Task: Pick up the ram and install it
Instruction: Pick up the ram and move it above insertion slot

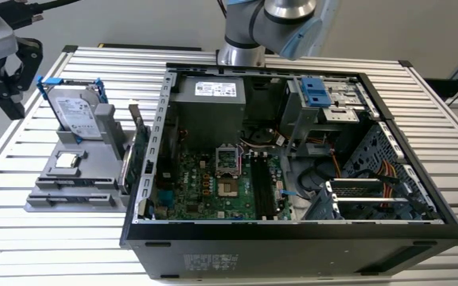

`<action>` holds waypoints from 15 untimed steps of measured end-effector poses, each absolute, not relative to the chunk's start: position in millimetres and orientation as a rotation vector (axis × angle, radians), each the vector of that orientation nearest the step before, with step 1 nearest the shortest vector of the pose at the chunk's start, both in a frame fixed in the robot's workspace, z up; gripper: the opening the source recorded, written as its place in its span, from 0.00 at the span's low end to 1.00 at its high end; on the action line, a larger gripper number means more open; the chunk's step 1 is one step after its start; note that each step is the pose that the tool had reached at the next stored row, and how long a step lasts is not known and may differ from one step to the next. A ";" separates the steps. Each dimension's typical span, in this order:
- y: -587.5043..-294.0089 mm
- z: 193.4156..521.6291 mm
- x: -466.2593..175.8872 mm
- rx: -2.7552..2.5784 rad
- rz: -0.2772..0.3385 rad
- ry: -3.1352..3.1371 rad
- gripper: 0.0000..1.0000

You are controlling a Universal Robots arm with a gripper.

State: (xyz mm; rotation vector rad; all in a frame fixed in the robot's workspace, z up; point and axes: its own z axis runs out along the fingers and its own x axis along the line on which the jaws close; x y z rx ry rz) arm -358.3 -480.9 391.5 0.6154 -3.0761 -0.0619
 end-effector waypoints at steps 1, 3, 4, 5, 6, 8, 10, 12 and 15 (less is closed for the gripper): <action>-480.9 391.5 -358.3 0.632 -0.061 -3.072 0.00; -480.9 391.5 -358.2 0.667 -0.060 -3.065 0.00; -480.9 391.5 -358.2 0.683 -0.060 -3.061 0.00; -480.9 391.5 -358.2 0.700 -0.059 -3.057 0.00; -481.0 391.5 -358.2 0.716 -0.059 -3.052 0.00; -481.0 391.4 -358.2 0.750 -0.057 -3.044 0.00; -480.9 391.5 -358.3 0.782 -0.056 -3.035 0.00; -480.9 391.5 -358.3 0.814 -0.054 -3.026 0.00; -480.9 391.5 -358.2 0.865 -0.052 -3.011 0.00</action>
